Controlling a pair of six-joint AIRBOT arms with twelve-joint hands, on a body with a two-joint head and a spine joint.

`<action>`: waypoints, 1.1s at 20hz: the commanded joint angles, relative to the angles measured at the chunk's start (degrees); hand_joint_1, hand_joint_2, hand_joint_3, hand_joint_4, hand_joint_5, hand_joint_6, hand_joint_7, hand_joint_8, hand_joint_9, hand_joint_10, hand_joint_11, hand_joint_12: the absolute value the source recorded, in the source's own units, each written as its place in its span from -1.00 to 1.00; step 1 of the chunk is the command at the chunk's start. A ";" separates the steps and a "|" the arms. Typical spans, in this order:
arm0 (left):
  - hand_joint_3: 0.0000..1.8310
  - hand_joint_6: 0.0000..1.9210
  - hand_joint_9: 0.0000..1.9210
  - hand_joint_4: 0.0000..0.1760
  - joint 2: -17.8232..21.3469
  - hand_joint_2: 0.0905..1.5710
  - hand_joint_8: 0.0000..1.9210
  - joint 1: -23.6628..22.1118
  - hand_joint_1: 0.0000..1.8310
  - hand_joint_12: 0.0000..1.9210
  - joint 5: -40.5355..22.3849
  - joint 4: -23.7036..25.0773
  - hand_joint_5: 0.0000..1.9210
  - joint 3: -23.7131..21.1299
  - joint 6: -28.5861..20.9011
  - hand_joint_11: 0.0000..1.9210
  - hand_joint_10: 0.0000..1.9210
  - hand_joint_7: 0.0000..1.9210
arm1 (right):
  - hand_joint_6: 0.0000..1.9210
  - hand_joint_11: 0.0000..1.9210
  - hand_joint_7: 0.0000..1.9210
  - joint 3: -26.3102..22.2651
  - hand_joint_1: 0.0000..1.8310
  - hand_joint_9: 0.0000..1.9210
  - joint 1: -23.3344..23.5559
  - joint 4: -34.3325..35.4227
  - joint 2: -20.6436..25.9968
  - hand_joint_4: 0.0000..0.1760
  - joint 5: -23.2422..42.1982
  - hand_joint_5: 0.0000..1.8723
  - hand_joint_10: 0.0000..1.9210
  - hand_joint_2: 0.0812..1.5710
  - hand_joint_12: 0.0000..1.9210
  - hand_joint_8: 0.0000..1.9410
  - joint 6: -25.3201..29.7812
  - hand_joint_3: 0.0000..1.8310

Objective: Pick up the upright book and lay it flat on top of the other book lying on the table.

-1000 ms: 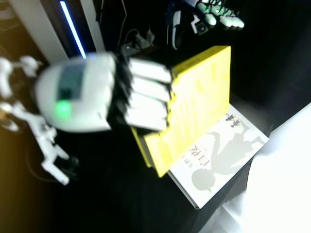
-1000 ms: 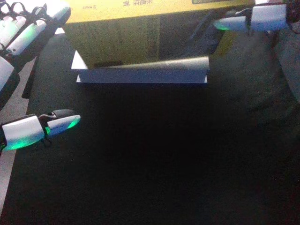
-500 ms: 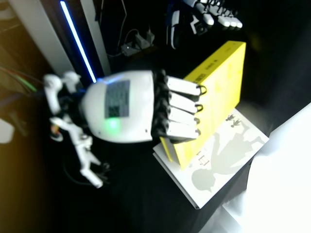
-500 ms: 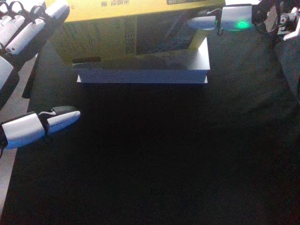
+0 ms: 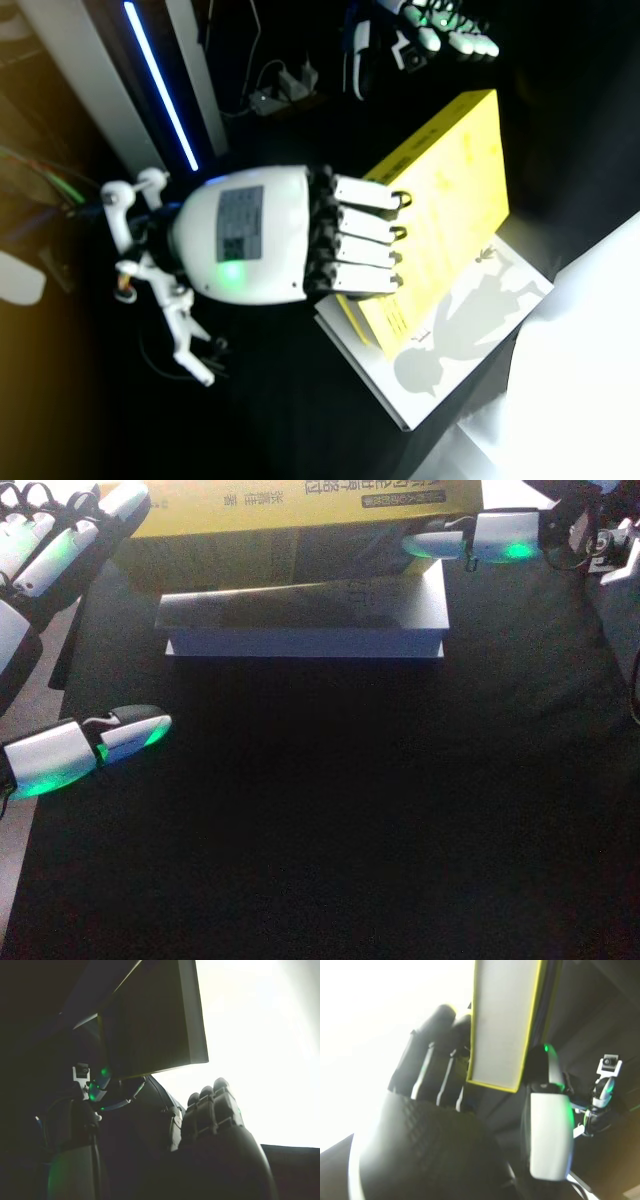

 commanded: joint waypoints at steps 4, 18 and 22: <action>-0.99 -1.00 -1.00 1.00 0.05 0.21 -1.00 -0.19 -0.21 -1.00 -6.82 1.17 -1.00 0.01 0.02 -1.00 -1.00 -1.00 | 0.39 -0.30 -0.09 0.86 0.48 -0.15 -0.67 0.71 0.23 -1.00 -5.74 -0.36 0.55 0.51 0.77 0.18 -0.47 -1.00; -1.00 -1.00 -1.00 1.00 0.02 0.25 -1.00 0.20 -0.30 -1.00 -7.17 0.85 -1.00 -0.18 0.02 -1.00 -1.00 -1.00 | 0.37 -0.25 -0.10 1.76 0.48 -0.07 -3.31 -0.10 0.37 -1.00 -10.19 -0.35 0.44 0.50 0.66 0.15 -0.49 -1.00; -0.99 -1.00 -1.00 1.00 0.02 0.27 -1.00 0.21 -0.29 -1.00 -7.17 0.85 -1.00 -0.16 0.02 -1.00 -1.00 -1.00 | 0.33 -0.25 -0.03 3.14 0.49 -0.03 -3.30 0.26 0.19 -1.00 -13.11 -0.33 0.43 0.47 0.73 0.09 -0.49 -1.00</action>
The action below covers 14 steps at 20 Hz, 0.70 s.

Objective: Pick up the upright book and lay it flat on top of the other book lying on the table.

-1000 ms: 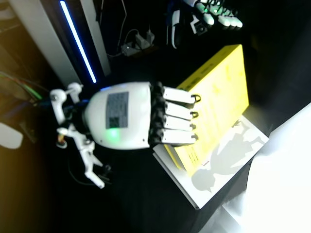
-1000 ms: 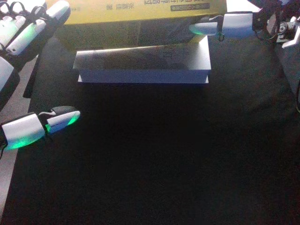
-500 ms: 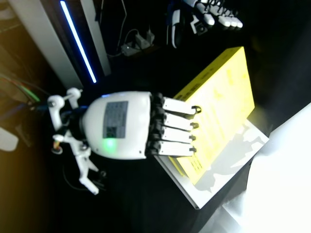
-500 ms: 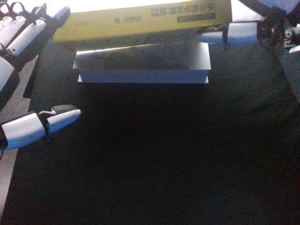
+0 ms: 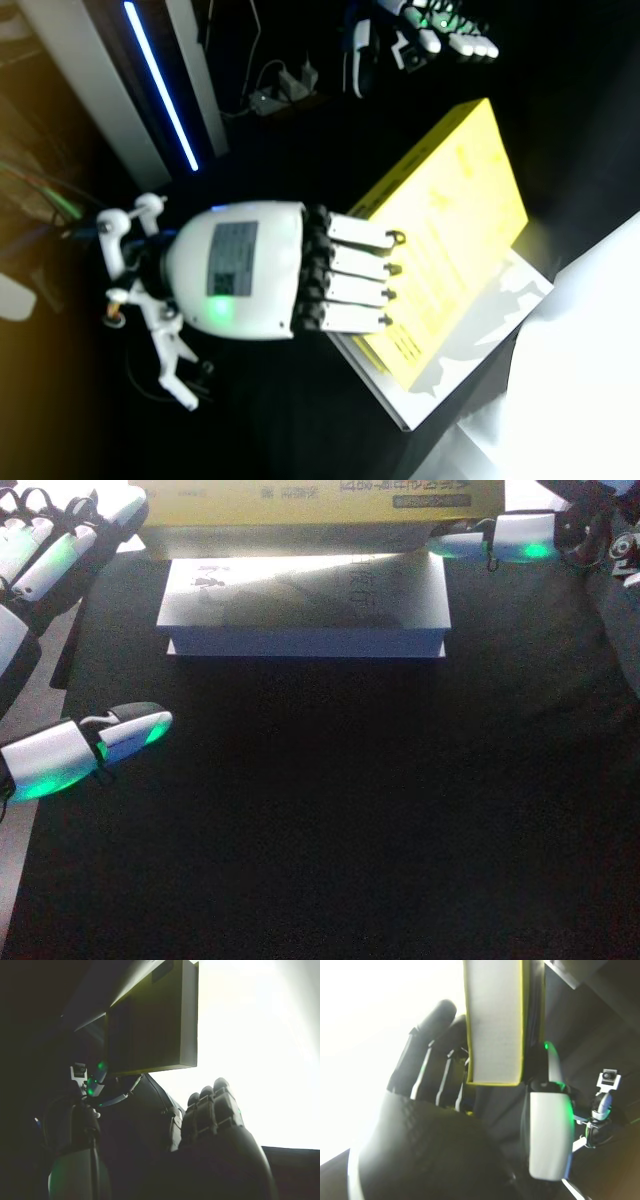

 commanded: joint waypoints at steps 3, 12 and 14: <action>-1.00 -1.00 -1.00 1.00 0.02 0.25 -1.00 -0.29 -0.28 -1.00 -7.05 1.09 -1.00 -0.10 0.02 -1.00 -1.00 -1.00 | 0.31 -0.24 -0.02 1.80 0.50 0.00 -1.24 0.55 0.08 -1.00 -12.53 -0.29 0.40 0.45 0.74 0.06 -0.54 -1.00; -1.00 -1.00 -1.00 1.00 0.01 0.27 -1.00 -0.21 -0.29 -1.00 -7.19 0.94 -1.00 -0.13 0.02 -1.00 -1.00 -1.00 | 0.23 -0.24 0.02 3.34 0.50 -0.04 -0.83 1.33 -3.38 -1.00 -12.91 -0.26 0.40 0.44 0.73 0.01 -0.54 -1.00; -1.00 -1.00 -1.00 1.00 0.00 0.26 -1.00 -0.21 -0.28 -1.00 -7.20 0.89 -1.00 -0.13 0.02 -1.00 -1.00 -1.00 | 0.20 -0.23 0.01 3.38 0.50 -0.03 -0.67 1.32 -3.94 -1.00 -12.87 -0.25 0.38 0.44 0.72 0.03 -0.54 -1.00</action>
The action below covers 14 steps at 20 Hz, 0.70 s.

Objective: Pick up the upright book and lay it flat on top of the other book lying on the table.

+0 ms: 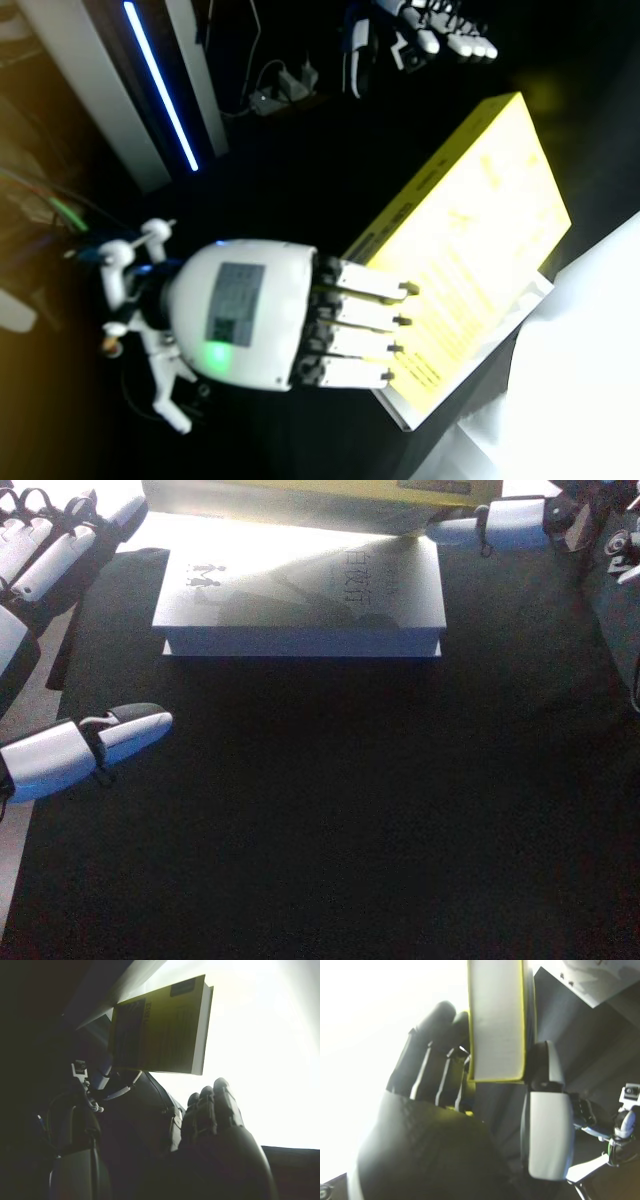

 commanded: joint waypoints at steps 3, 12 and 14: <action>-0.99 -1.00 -1.00 1.00 -0.01 0.28 -1.00 -0.27 -0.27 -1.00 -7.16 0.95 -1.00 -0.14 0.02 -1.00 -1.00 -1.00 | 0.26 -0.22 -0.02 0.23 0.49 -0.04 -1.07 -1.83 -1.23 -1.00 -9.76 -0.29 0.38 0.45 0.70 0.07 0.14 -1.00; -1.00 -1.00 -1.00 1.00 -0.01 0.28 -1.00 -0.03 -0.29 -1.00 -7.58 0.69 -1.00 -0.21 0.02 -1.00 -1.00 -1.00 | -0.15 -0.59 -0.40 -0.66 -0.20 -0.32 -0.69 -4.15 -1.48 -1.00 -9.78 -0.65 0.43 0.64 0.96 -0.24 0.15 -0.97; -0.99 -1.00 -1.00 0.88 0.00 0.30 -1.00 0.02 -0.30 -1.00 -7.67 0.61 -1.00 -0.22 0.02 -1.00 -1.00 -1.00 | -0.28 -0.95 -0.67 -0.80 -0.55 -0.79 -0.69 -4.21 -1.44 -1.00 -9.76 -0.93 0.42 0.73 1.00 -0.45 0.15 -0.96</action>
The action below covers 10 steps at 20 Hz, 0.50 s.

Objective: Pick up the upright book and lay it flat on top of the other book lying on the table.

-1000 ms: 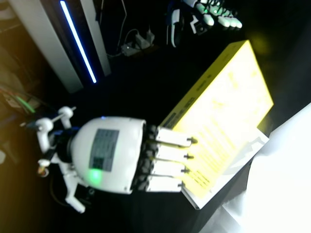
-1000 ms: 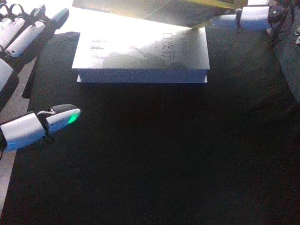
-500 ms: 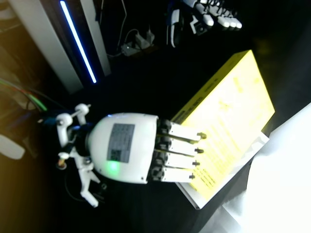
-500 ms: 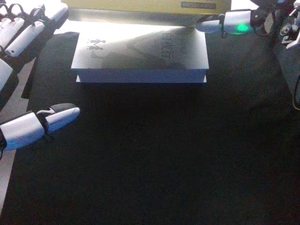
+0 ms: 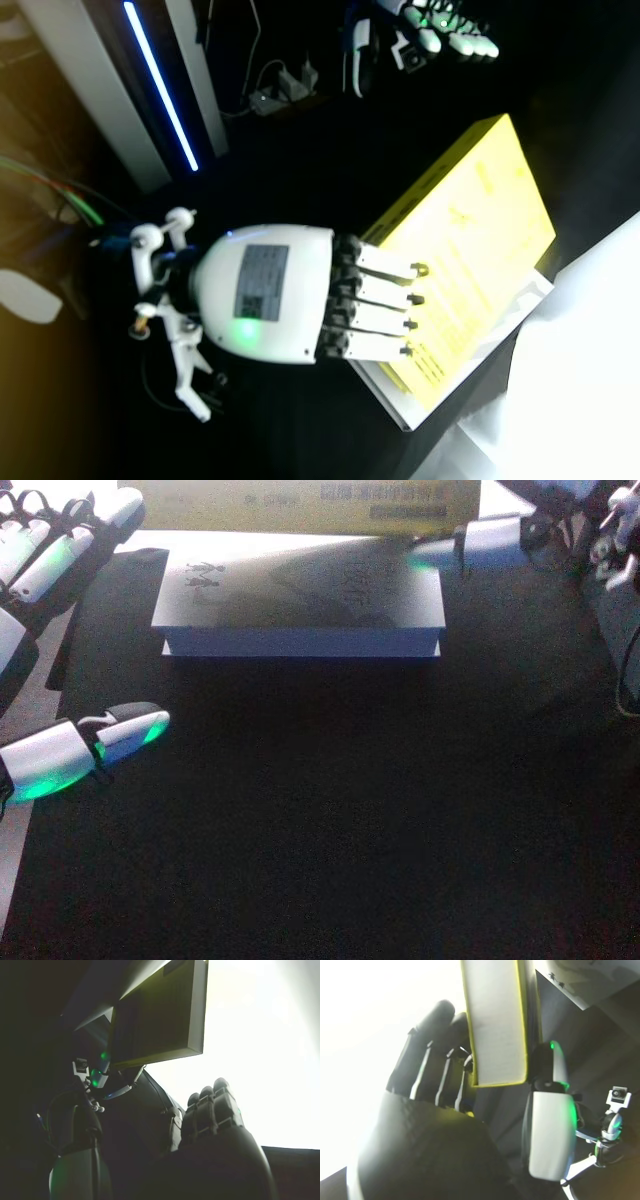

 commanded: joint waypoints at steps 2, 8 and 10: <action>-1.00 -1.00 -1.00 1.00 0.01 0.28 -1.00 -0.31 -0.31 -1.00 -7.27 0.92 -1.00 -0.13 0.02 -1.00 -1.00 -1.00 | -0.69 -1.00 -0.92 -0.25 -0.66 -0.99 -0.77 -0.03 -0.26 -1.00 -5.78 -1.00 -0.03 0.71 0.87 -0.66 1.04 -0.98; -1.00 -1.00 -1.00 1.00 0.05 0.27 -1.00 -0.23 -0.29 -1.00 -7.30 0.86 -1.00 -0.20 0.02 -1.00 -1.00 -1.00 | -1.00 -1.00 -0.98 -2.46 -0.76 -1.00 -0.77 -0.04 1.98 -1.00 -5.24 -1.00 -0.44 0.62 0.69 -0.97 1.08 -1.00; -1.00 -1.00 -1.00 0.87 0.06 0.27 -1.00 -0.22 -0.30 -1.00 -7.30 0.83 -1.00 -0.24 0.02 -1.00 -1.00 -1.00 | -1.00 -1.00 -1.00 -4.93 -0.81 -1.00 -0.77 -0.07 4.27 -1.00 -3.69 -1.00 -0.76 0.59 0.63 -1.00 1.18 -1.00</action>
